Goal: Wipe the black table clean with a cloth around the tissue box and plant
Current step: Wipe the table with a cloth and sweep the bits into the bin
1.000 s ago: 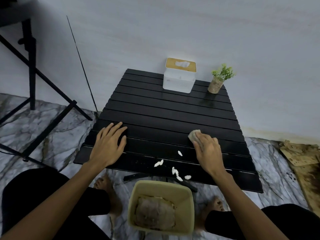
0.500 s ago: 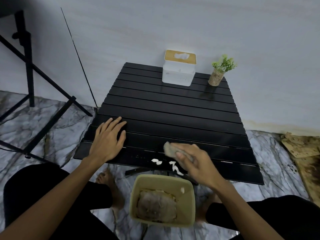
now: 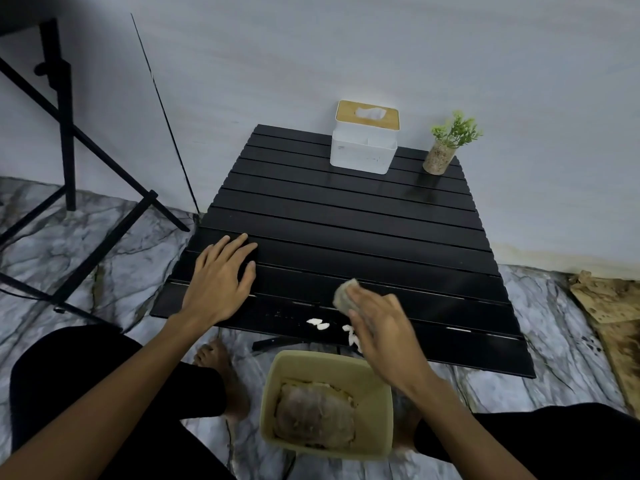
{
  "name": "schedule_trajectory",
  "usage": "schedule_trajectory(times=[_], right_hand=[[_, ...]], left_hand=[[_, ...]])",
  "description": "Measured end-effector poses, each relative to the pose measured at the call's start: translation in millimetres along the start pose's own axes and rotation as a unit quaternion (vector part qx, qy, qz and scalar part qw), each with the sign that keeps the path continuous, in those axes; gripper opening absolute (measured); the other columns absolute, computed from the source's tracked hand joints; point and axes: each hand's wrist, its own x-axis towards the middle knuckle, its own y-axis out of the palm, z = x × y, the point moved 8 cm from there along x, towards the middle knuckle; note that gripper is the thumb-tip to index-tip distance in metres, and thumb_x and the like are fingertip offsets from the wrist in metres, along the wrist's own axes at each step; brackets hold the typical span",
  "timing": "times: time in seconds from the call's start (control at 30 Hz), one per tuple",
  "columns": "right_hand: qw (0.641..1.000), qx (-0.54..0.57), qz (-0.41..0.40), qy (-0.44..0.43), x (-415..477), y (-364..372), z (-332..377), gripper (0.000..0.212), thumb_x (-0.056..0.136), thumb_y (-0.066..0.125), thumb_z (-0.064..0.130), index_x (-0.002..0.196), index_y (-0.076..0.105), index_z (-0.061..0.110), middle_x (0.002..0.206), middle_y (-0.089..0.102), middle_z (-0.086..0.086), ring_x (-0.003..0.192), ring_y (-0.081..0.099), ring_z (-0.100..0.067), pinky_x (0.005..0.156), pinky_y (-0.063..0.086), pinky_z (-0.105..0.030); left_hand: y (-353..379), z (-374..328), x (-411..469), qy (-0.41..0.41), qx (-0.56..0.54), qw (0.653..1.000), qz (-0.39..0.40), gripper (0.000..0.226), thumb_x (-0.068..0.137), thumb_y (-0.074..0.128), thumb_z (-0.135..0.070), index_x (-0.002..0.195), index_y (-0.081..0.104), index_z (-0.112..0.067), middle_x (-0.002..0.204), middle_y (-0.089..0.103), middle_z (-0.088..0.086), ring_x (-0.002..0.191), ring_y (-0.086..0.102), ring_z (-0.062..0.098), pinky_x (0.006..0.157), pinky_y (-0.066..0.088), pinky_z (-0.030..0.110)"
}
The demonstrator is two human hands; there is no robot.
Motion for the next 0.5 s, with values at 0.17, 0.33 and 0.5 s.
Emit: schedule_trajectory(times=[0.17, 0.33, 0.5], right_hand=[[0.982, 0.051, 0.133, -0.125, -6, 25, 42, 0.040, 0.107, 0.045, 0.033, 0.146, 0.052, 0.022, 0.150, 0.052, 0.010, 0.119, 0.051, -0.004, 0.102, 0.040, -0.020], [0.976, 0.167, 0.122, -0.068, -1, 5, 29, 0.037, 0.106, 0.048, 0.036, 0.140, 0.058, 0.029, 0.141, 0.057, 0.020, 0.120, 0.052, 0.003, 0.096, 0.042, -0.012], [0.994, 0.081, -0.050, 0.046, 43, -13, -17, 0.031, 0.104, 0.053, 0.018, 0.134, 0.063, 0.014, 0.136, 0.062, 0.005, 0.116, 0.049, 0.010, 0.099, 0.041, -0.026]], left_hand=[[-2, -1, 0, 0.000, 0.005, 1.000, -0.002, 0.053, 0.096, 0.026, -0.046, 0.138, 0.049, -0.023, 0.152, 0.039, -0.002, 0.145, 0.024, 0.020, 0.116, 0.015, 0.040], [-1, 0, 0, 0.001, 0.005, 1.000, 0.000, 0.053, 0.096, 0.027, -0.046, 0.138, 0.049, -0.024, 0.152, 0.039, -0.003, 0.144, 0.024, 0.019, 0.116, 0.016, 0.040], [1, 2, 0, -0.004, 0.007, 1.000, 0.004, 0.051, 0.097, 0.028, -0.045, 0.139, 0.048, -0.025, 0.152, 0.038, -0.004, 0.145, 0.023, 0.018, 0.117, 0.014, 0.039]])
